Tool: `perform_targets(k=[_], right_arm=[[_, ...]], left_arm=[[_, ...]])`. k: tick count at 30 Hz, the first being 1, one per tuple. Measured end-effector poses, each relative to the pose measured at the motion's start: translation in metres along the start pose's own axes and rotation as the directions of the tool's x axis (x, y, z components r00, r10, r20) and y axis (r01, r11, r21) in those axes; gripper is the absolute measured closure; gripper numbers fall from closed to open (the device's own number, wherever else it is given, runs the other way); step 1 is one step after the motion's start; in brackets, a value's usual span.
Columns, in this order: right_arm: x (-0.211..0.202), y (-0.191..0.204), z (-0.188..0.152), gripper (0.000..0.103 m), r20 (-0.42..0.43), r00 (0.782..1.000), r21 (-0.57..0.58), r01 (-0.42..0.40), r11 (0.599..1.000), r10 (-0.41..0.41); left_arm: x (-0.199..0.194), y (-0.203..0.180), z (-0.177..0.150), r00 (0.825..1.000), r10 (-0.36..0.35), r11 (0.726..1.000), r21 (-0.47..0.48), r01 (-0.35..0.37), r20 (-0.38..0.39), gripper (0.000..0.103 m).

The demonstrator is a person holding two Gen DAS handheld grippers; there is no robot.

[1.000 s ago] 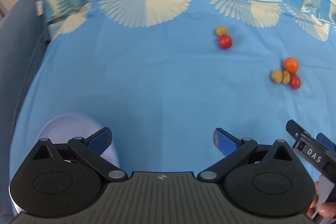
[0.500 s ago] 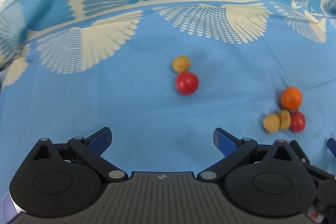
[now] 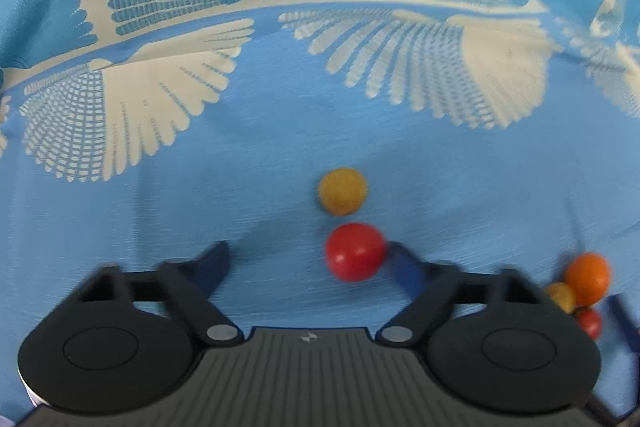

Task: Organize fruits
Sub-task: 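Reach both tools to the fruit cluster and grasp red tomatoes with each, then carry the red tomatoes to the blue plate with both tools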

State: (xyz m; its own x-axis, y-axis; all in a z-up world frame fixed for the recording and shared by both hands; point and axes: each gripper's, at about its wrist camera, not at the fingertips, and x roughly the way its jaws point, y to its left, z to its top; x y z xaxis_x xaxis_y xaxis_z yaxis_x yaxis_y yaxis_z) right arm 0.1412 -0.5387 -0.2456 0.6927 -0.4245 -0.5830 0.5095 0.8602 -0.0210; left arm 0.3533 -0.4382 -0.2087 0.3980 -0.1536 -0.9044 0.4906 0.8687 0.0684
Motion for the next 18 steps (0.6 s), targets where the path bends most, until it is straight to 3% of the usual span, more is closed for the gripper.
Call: perform_targets(k=[1, 2, 4, 5, 8, 12, 18], right_arm=[[-0.001, 0.003, 0.000, 0.048, 0.006, 1.000, -0.013, -0.018, 1.000, 0.018], [-0.002, 0.004, 0.000, 0.060, 0.010, 1.000, -0.020, -0.029, 0.999, 0.029], [-0.004, 0.002, 0.001, 0.071, 0.010, 1.000, -0.013, -0.001, 1.000, 0.001], [-0.006, -0.003, 0.002, 0.071, 0.014, 1.000, 0.026, -0.001, 1.000, 0.001], [-0.017, -0.020, 0.004, 0.071, 0.042, 0.992, 0.100, 0.117, 0.988, -0.122], [-0.028, -0.039, 0.002, 0.071, 0.047, 0.992, 0.204, 0.109, 0.973, -0.121], [-0.074, -0.032, 0.004, 0.071, 0.069, 0.994, 0.279, 0.064, 0.958, -0.087]], left_arm=[[-0.003, -0.003, 0.002, 1.000, -0.011, 1.000, 0.002, 0.011, 0.006, 0.057], [-0.006, -0.007, 0.003, 1.000, -0.011, 1.000, 0.023, 0.011, 0.009, 0.069], [-0.011, -0.014, 0.000, 1.000, 0.012, 0.998, 0.056, -0.013, 0.019, 0.069], [-0.015, -0.016, -0.004, 1.000, 0.016, 0.997, 0.071, -0.018, 0.027, 0.069], [-0.033, -0.017, -0.019, 0.999, 0.007, 0.995, 0.096, -0.012, 0.048, 0.069], [-0.066, -0.010, -0.049, 0.999, -0.025, 0.996, 0.085, 0.021, 0.047, 0.069], [-0.134, 0.025, -0.115, 0.999, -0.045, 0.999, 0.024, 0.044, 0.024, 0.069]])
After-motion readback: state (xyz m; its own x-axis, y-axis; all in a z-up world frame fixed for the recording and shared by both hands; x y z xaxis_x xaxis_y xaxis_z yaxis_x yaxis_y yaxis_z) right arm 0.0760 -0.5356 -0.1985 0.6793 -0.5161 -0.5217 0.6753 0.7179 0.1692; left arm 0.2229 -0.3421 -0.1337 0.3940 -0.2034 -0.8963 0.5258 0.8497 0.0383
